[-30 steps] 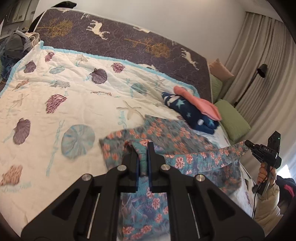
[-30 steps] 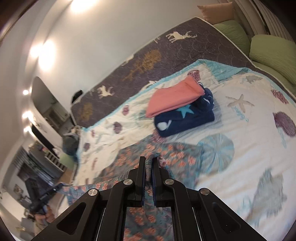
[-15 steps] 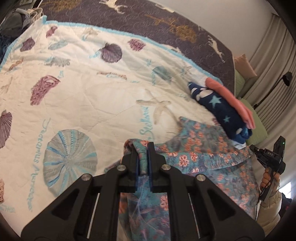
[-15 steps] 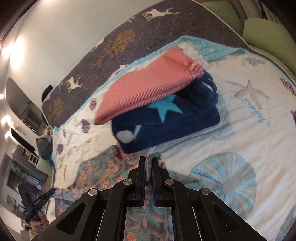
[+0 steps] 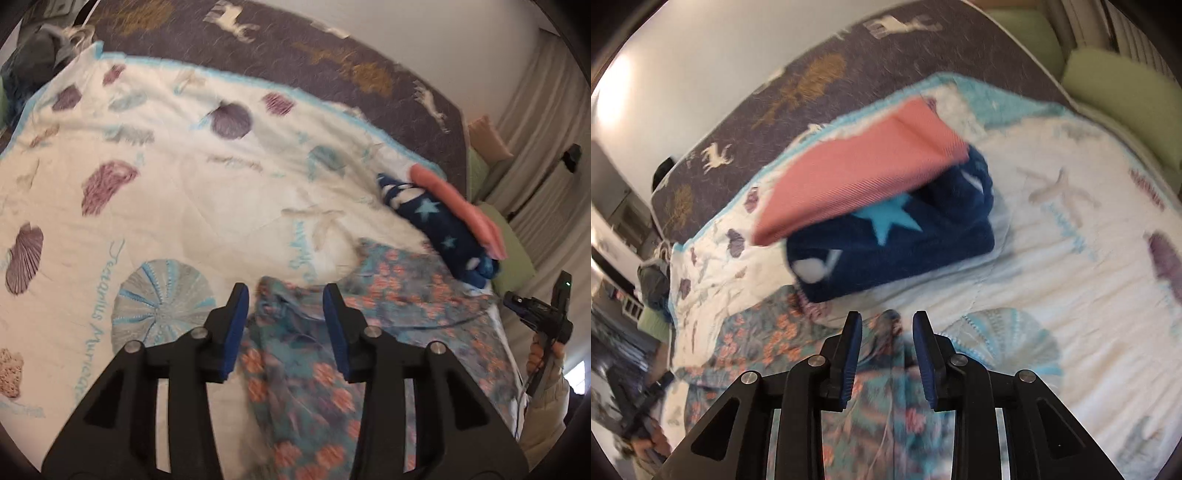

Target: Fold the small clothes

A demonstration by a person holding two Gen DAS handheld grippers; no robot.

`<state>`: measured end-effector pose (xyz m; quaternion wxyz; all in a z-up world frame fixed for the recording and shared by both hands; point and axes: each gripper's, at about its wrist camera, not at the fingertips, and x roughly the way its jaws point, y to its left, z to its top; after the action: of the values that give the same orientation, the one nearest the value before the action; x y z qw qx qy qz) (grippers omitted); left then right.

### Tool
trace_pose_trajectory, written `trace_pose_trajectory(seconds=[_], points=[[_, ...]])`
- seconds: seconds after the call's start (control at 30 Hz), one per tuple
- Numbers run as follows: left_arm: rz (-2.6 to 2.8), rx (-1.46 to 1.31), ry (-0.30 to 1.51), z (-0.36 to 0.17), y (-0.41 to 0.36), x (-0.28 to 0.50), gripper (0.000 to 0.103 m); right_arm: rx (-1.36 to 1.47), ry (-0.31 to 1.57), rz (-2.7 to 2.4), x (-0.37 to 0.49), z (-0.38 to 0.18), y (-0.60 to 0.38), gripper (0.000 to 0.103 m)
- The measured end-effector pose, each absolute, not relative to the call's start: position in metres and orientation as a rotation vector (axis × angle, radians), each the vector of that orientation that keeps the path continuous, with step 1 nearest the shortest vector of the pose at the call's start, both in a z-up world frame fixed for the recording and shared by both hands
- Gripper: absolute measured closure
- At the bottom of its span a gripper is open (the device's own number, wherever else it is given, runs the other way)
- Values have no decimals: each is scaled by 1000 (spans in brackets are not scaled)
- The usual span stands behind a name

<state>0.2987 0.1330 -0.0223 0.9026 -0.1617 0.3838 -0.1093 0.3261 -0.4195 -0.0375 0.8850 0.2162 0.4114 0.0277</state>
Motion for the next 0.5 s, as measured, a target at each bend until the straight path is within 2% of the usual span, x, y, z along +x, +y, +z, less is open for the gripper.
trace_pose_trajectory(seconds=[0.17,0.37,0.5], points=[[-310,-152,796,-8,99,277,60,131,878,115,297,-18,-368,74],[-352,37,912,-39,49,280,60,16,997,220,295,-45,-323,74],[-214,162,860,-43,50,285,60,-52,999,123,305,-58,-328,74]])
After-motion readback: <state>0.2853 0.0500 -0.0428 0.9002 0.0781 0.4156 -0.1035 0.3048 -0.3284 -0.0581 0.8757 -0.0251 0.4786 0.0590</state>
